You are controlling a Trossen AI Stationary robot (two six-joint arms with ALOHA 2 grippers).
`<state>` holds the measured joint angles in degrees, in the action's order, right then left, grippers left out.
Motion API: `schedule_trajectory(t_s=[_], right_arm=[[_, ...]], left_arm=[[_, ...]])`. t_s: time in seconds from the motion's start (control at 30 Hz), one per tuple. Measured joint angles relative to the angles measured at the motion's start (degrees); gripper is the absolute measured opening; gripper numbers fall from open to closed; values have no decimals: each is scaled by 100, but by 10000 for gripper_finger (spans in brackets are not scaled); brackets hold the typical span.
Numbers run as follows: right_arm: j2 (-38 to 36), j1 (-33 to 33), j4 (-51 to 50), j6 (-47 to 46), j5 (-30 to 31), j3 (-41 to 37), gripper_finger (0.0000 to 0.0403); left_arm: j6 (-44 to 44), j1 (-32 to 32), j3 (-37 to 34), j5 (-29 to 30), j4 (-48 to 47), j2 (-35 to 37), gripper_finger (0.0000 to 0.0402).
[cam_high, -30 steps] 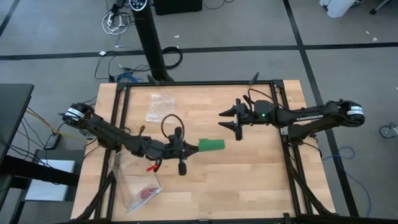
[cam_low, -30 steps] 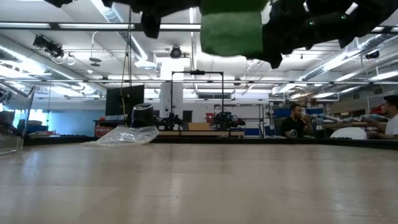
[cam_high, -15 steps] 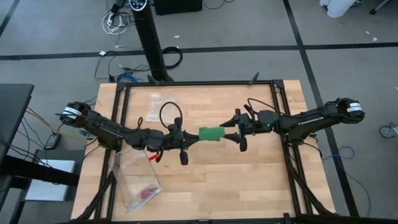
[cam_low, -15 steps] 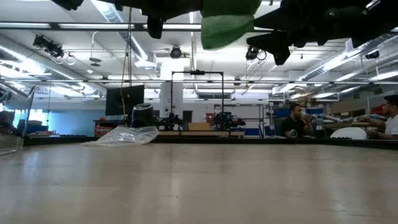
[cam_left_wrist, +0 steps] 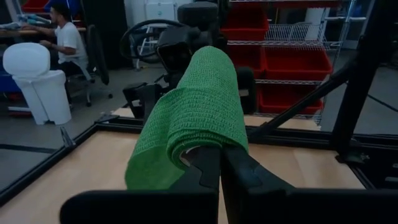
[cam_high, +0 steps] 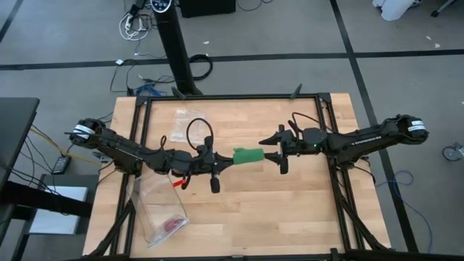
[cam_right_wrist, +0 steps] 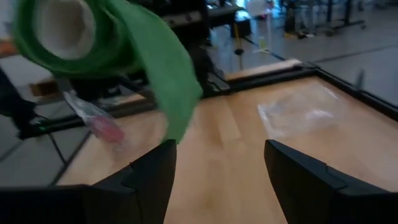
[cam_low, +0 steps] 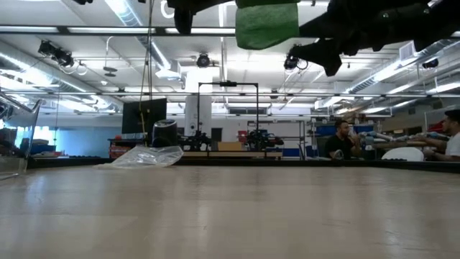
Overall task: Roll bandage
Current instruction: Roll the green bandage
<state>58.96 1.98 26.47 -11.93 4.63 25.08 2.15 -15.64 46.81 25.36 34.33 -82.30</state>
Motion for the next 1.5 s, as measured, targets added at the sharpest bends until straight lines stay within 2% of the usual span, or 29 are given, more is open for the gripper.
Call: schedule_trajectory(t_s=[0.2,0.37,0.53,0.83,1.03,1.33,1.5], right_arm=[[-248,106,-392,-3,27,-4,256],[-260,287,-107,6,20,-2,270],[190,244,607,35,140,-2,274],[1318,-29,2051,12,174,-2,253],[1772,-37,2764,6,170,-2,189],[2016,-25,3161,-28,168,0,15],[1802,4,2922,-202,-249,0,9]], left_arm=[[-41,0,0,51,-47,0,3],[-33,53,0,85,-107,0,3],[-26,139,2,37,-107,0,3],[-37,216,2,-5,-100,0,3],[-160,216,2,-16,24,0,3],[-457,279,2,81,178,0,3],[-643,321,2,352,152,0,3]])
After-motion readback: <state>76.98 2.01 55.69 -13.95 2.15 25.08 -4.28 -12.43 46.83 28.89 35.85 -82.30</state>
